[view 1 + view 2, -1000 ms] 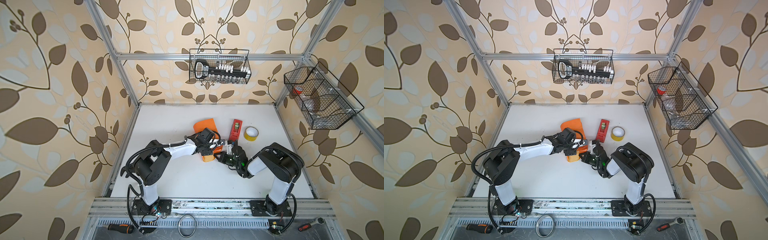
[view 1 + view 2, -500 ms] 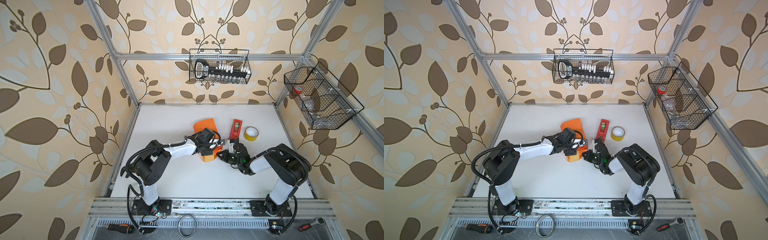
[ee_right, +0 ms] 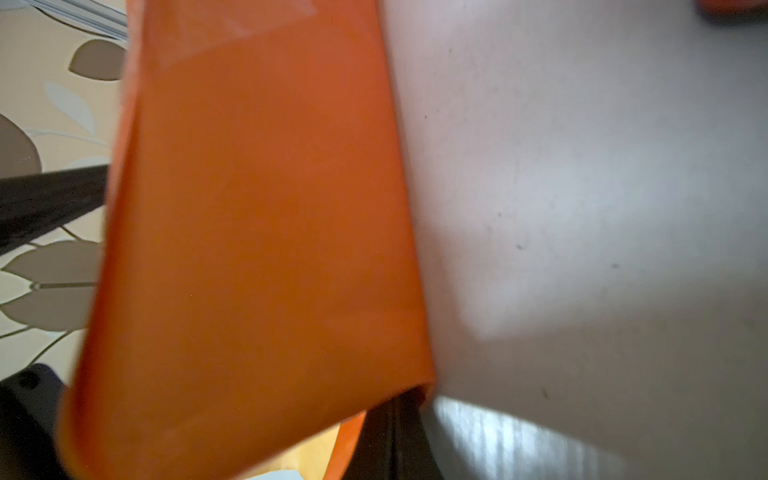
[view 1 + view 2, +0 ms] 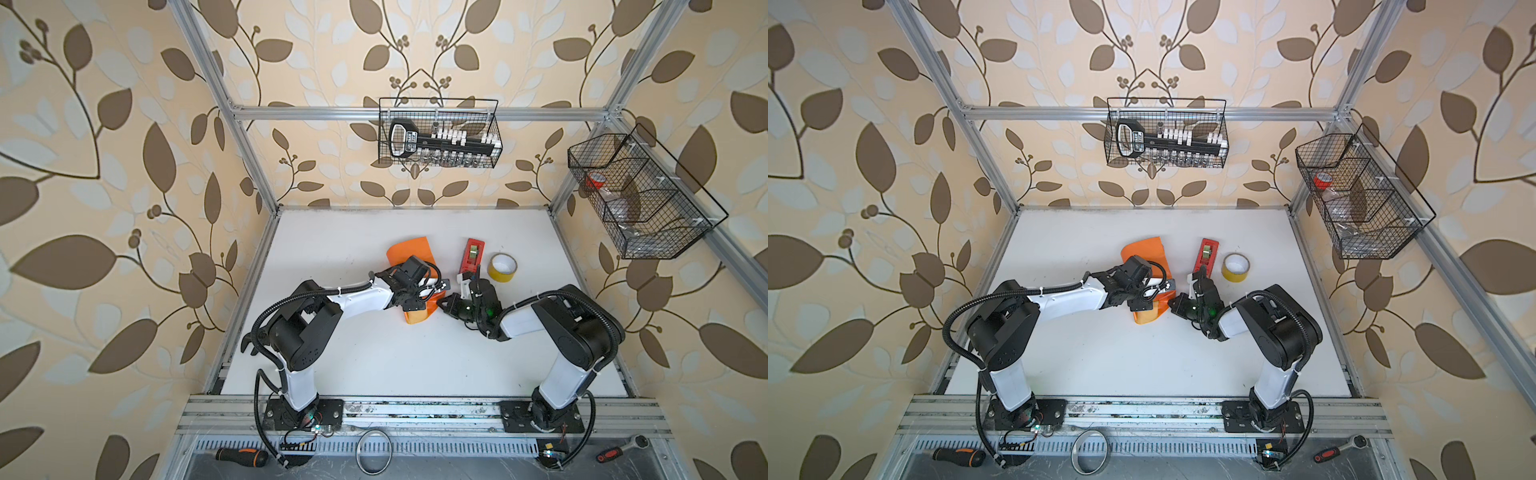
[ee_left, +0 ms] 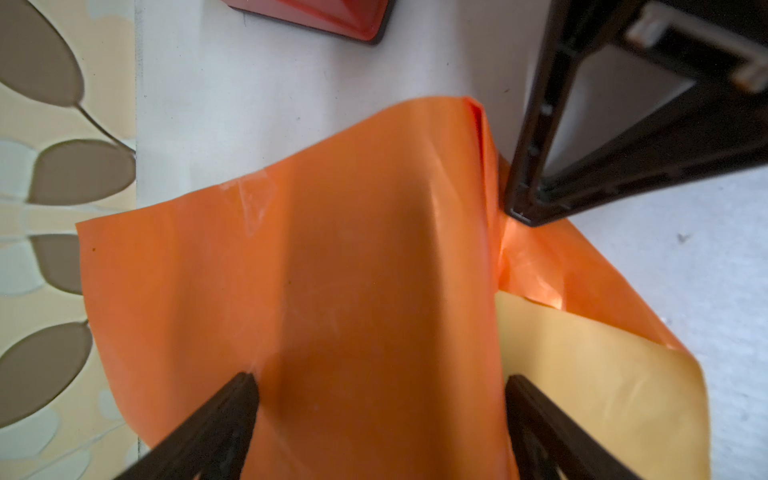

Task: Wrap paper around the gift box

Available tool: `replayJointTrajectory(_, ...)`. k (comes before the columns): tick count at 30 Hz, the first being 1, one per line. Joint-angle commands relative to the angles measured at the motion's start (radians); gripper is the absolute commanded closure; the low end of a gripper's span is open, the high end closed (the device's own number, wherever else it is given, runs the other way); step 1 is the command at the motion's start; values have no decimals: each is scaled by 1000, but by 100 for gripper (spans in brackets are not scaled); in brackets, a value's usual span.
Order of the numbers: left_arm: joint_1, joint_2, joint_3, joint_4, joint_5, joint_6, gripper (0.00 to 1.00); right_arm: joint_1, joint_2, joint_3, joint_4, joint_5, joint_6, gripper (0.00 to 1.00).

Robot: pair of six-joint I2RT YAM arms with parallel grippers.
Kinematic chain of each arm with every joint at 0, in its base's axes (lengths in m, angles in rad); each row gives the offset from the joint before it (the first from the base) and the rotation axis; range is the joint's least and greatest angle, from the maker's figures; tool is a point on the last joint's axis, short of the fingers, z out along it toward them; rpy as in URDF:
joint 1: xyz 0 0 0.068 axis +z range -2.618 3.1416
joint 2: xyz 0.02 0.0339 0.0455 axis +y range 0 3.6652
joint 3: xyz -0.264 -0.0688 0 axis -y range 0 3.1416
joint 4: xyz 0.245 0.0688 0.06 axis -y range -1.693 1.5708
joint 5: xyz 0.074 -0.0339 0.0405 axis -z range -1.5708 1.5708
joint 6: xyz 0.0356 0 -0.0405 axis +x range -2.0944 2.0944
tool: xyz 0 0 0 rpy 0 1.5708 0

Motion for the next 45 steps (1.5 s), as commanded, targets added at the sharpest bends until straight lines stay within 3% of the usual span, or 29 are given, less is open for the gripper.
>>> replayJointTrajectory(1,-9,29,16,-81,16,13,7,30,-8,-11,-61,-3,-14,95)
replayJointTrajectory(16,-10,27,19,-81,12,9,7,151,-58,-46,-149,92,37,96)
replayJointTrajectory(38,-11,27,23,-87,16,5,7,-41,-69,89,-248,23,-40,97)
replayJointTrajectory(45,-13,-10,69,-107,75,-73,6,-119,-206,0,-273,-15,-99,90)
